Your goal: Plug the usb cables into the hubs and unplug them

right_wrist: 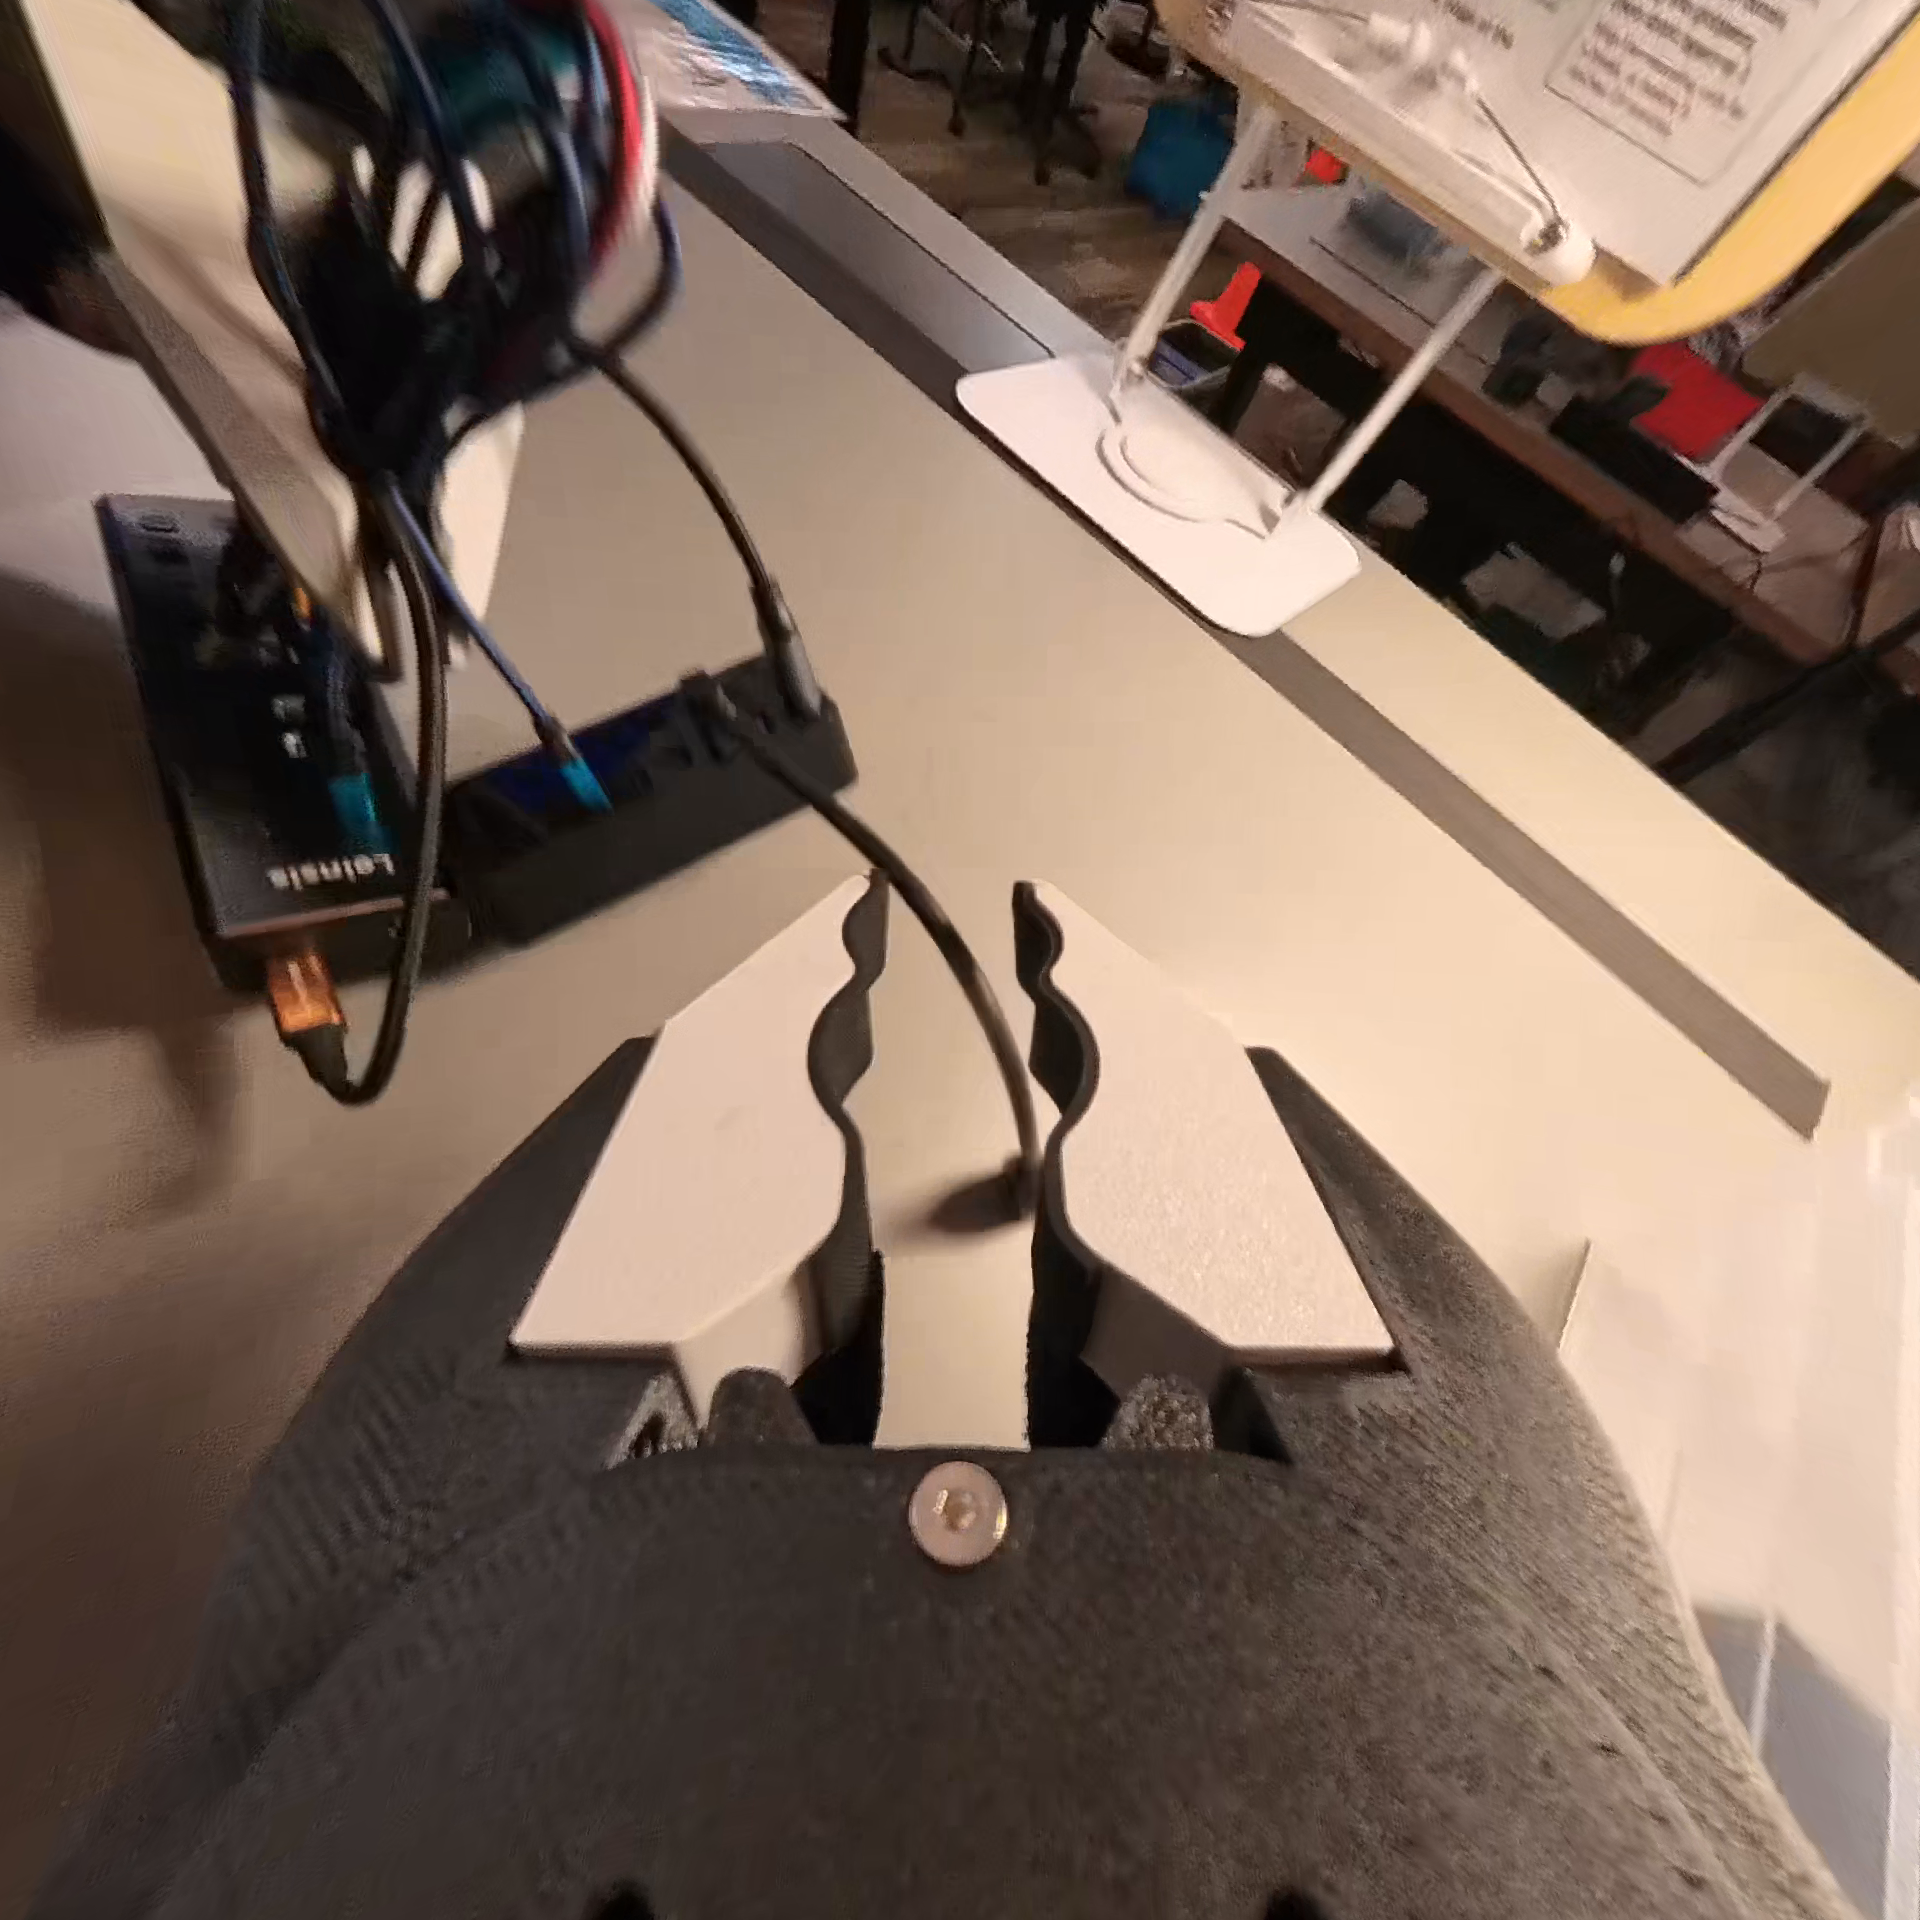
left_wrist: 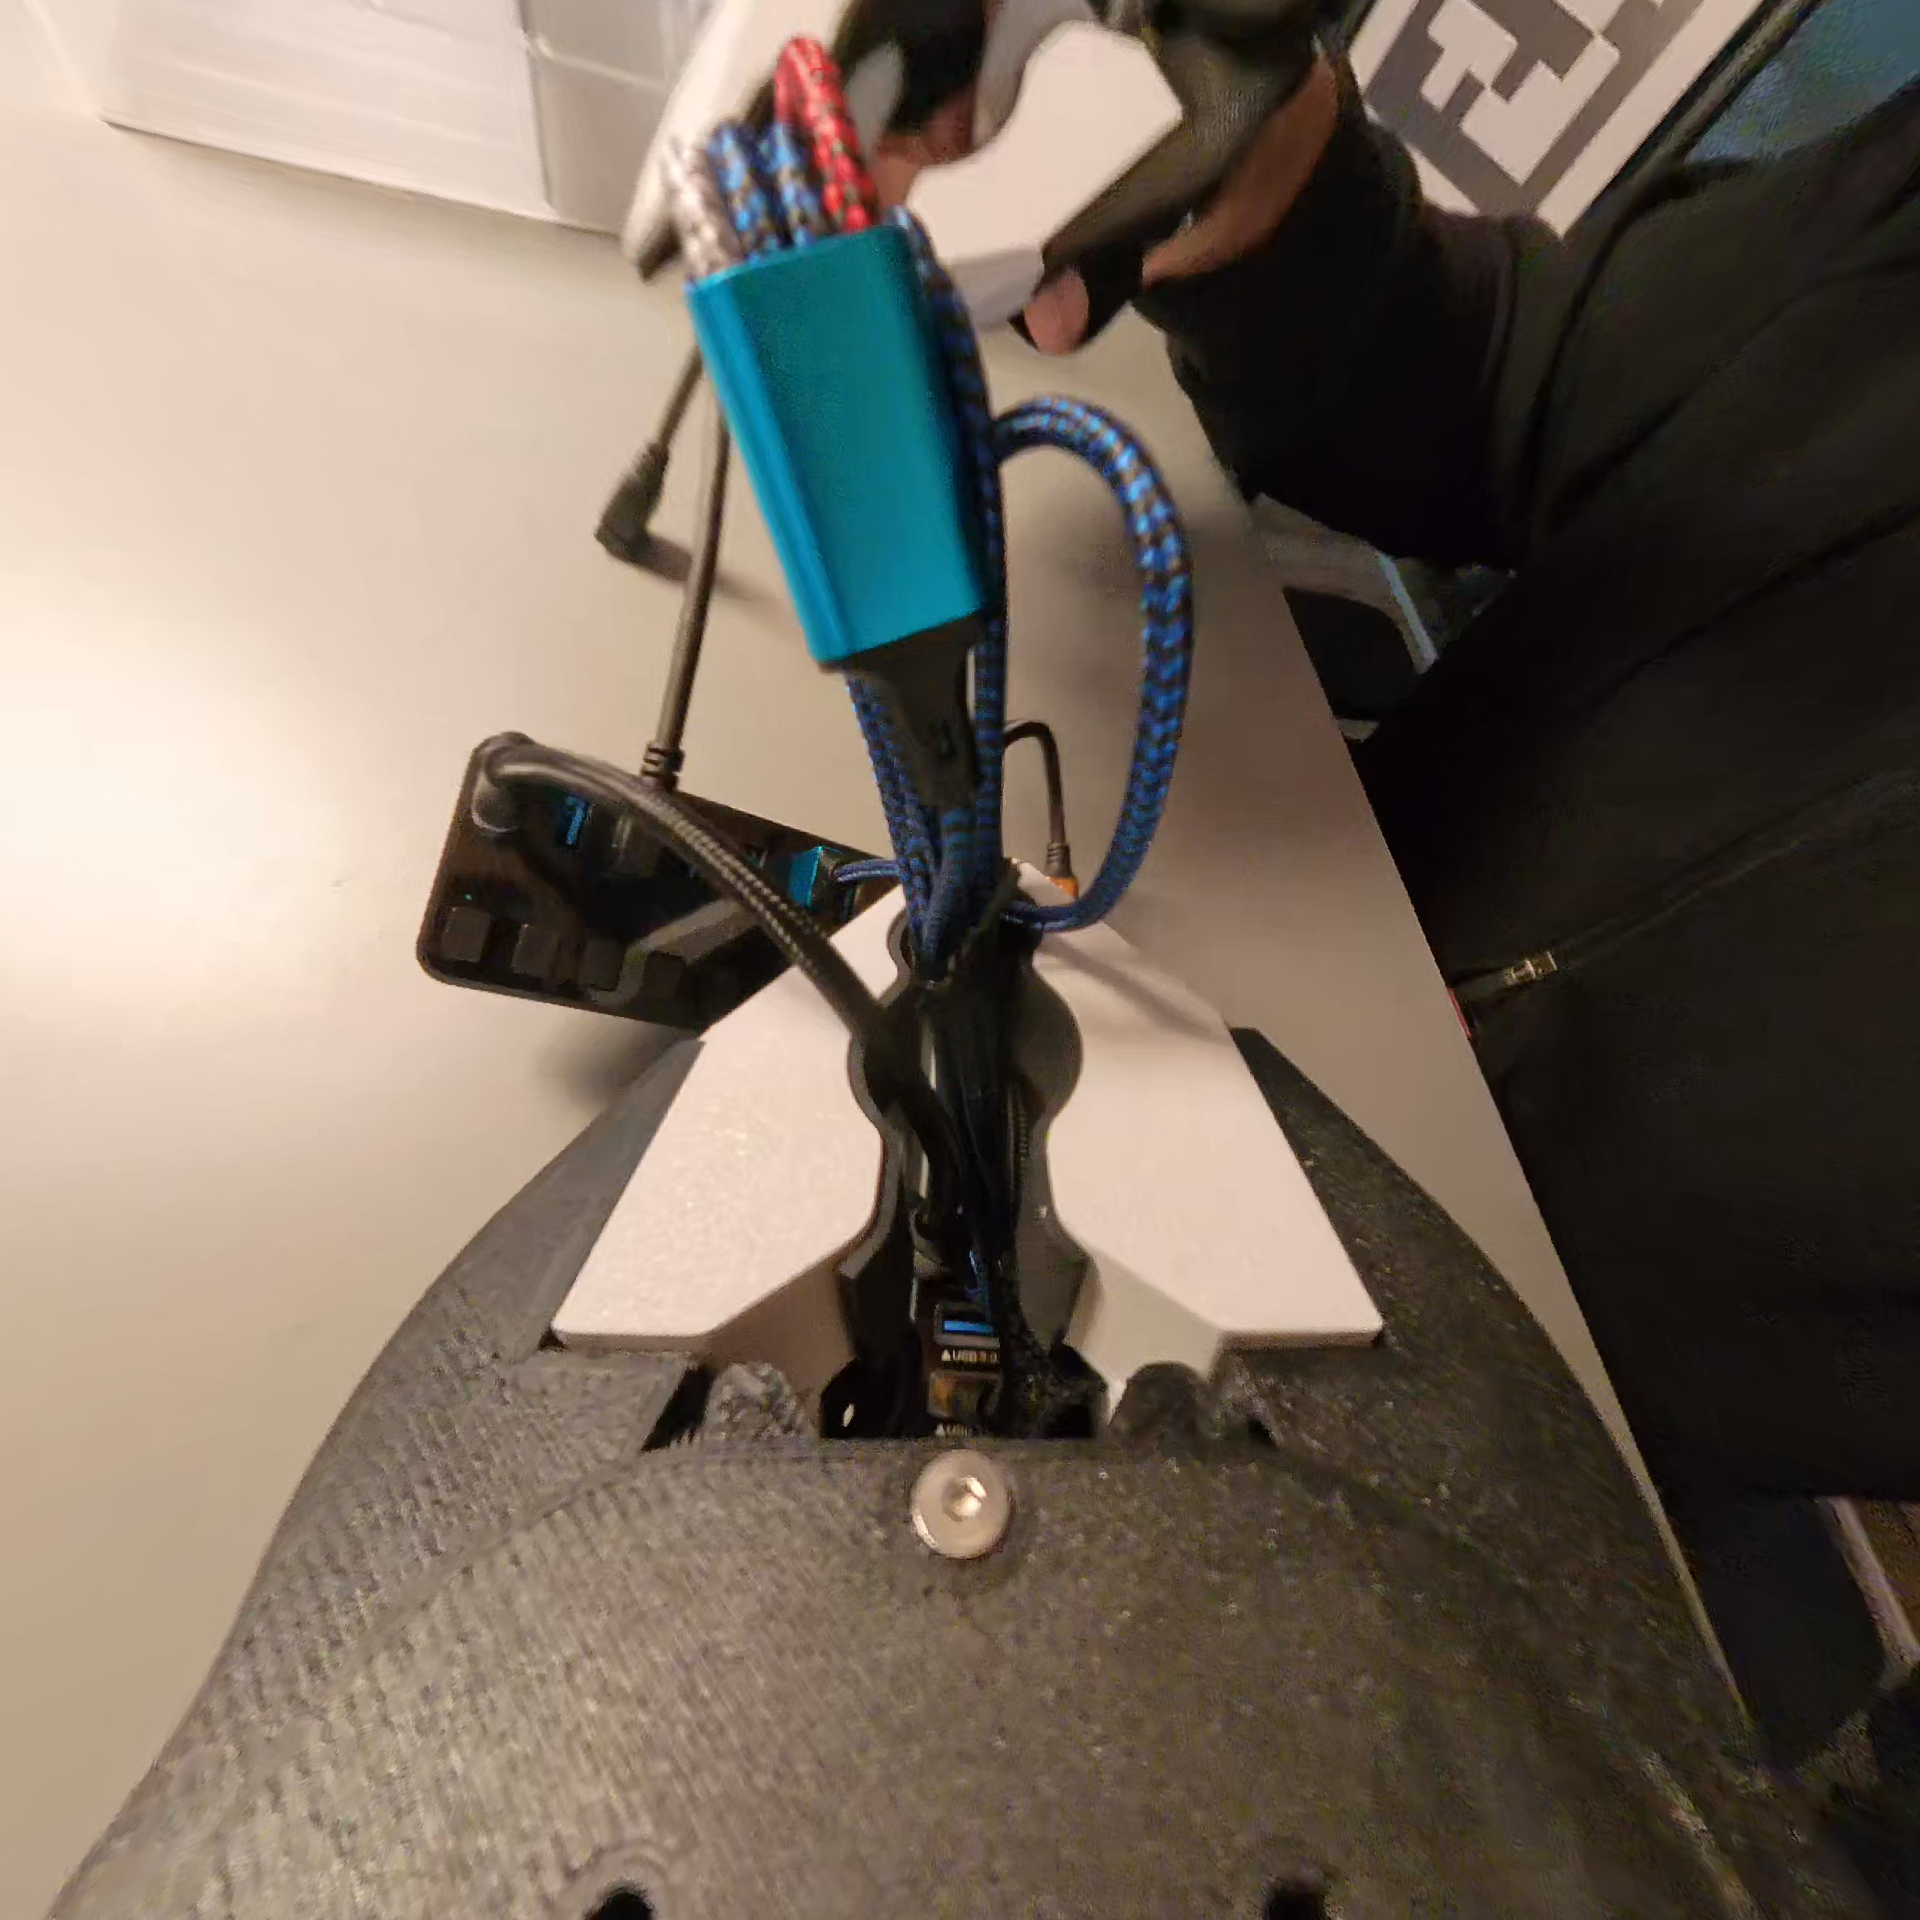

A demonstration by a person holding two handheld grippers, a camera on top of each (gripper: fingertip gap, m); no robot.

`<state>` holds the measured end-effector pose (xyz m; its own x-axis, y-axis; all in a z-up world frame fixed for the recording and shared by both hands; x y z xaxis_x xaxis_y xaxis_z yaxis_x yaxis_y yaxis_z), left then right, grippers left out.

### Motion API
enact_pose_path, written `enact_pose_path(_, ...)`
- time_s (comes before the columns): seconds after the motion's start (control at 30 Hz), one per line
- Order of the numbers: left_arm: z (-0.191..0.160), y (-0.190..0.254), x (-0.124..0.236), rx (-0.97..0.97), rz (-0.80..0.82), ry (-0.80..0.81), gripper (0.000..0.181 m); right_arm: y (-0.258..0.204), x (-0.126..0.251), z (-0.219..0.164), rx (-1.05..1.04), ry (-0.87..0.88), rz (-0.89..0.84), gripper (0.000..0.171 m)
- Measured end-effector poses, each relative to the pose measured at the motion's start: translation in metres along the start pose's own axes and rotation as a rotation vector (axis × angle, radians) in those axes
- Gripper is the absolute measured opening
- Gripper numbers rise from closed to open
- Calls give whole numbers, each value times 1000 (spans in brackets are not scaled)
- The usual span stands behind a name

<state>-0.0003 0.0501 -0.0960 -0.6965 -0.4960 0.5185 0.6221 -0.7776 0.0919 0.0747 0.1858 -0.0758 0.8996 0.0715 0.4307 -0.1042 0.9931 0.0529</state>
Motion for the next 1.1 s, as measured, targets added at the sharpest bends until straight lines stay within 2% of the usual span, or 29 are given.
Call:
enact_pose_path(0.17, -5, 1, -7, 25, -85, 72, 13, -11, -41, 11, 109, -84, 93, 24)
enact_pose_path(0.3, -10, 1, -4, 54, -81, 133, 16, -17, -67, 19, 186, -82, 122, 25)
enact_pose_path(0.37, -13, 1, 0, 60, -55, 160, 28, -19, -79, 14, 176, -84, 136, 25)
enact_pose_path(0.43, -18, -3, 5, 57, 4, 163, 48, -17, -88, 3, 174, -87, 105, 26)
enact_pose_path(0.57, -28, -7, 22, 26, 92, 175, 68, -15, -88, -3, 185, -18, 46, 27)
enact_pose_path(0.83, -46, -29, 59, 48, 239, 267, 76, -15, -86, -6, 197, -1, 25, 26)
enact_pose_path(1.1, -51, -14, 64, 62, 156, 295, 74, -13, -84, -11, 222, -3, 12, 25)
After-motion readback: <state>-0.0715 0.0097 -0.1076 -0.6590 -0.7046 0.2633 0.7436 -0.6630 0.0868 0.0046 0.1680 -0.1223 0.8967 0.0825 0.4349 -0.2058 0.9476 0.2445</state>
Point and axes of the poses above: each gripper's, where its closed fingertips meet, x back along the fingers, z out of its top, y = z × x across the jaws, the point moved 4 cm from there along x, back along the fingers, and after that the axes turned 15 degrees about -x, right-handed, at the moved point
